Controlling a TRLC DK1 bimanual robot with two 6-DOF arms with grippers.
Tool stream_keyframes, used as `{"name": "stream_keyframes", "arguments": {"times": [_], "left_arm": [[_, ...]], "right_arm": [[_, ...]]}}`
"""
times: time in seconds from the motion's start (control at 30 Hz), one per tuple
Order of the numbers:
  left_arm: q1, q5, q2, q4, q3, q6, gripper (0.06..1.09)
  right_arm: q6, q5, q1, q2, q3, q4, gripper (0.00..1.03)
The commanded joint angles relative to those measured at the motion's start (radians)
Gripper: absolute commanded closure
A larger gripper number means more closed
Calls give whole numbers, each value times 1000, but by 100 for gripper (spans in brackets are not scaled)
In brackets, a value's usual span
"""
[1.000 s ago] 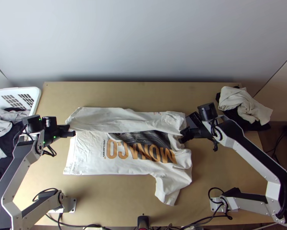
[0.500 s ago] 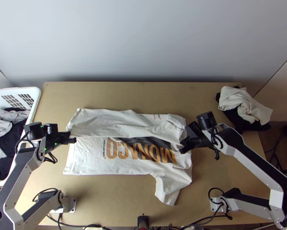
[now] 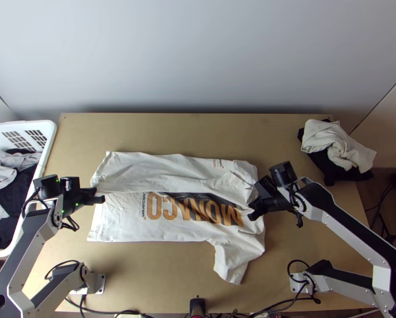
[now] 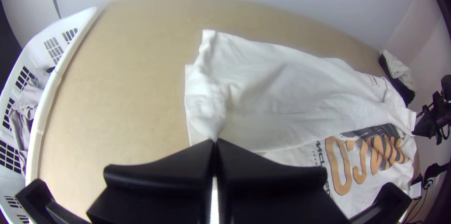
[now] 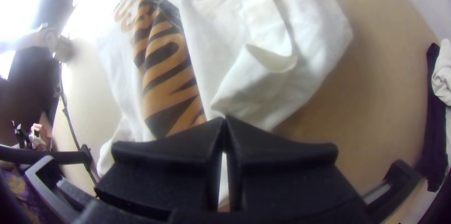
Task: Fold the t-shirt
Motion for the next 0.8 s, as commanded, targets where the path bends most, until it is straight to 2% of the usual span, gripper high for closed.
{"name": "stream_keyframes", "arguments": {"times": [0.0,0.27,0.3,0.33,0.37,0.4,0.43,0.5,0.53,0.6,0.7,0.77], "left_arm": [[6,1,-17,3,-41,13,105],[-5,2,63,58,-52,9,105],[-5,2,75,63,-52,9,105],[-5,2,84,67,-54,7,105],[-6,4,93,70,-54,7,102],[-8,4,96,75,-54,5,91],[-8,4,96,73,-51,4,74],[-15,7,84,47,-35,2,45],[-15,7,72,20,-21,7,34],[-15,10,35,-60,5,25,25],[-14,19,-22,-175,32,78,17],[-14,32,-43,-276,54,128,16]], "right_arm": [[-2,2,7,-9,-41,-1,100],[-7,2,5,6,-64,25,100],[-5,2,5,8,-62,28,92],[-2,2,2,10,-62,33,75],[4,2,2,8,-59,33,49],[7,2,1,8,-58,33,22],[7,2,1,6,-51,33,4],[-4,2,-8,-1,-24,15,3],[-7,2,-19,-7,-7,4,3],[-11,2,-41,-17,27,-21,3],[-13,2,-51,-38,57,-50,3],[-11,2,-51,-49,68,-67,3]]}}
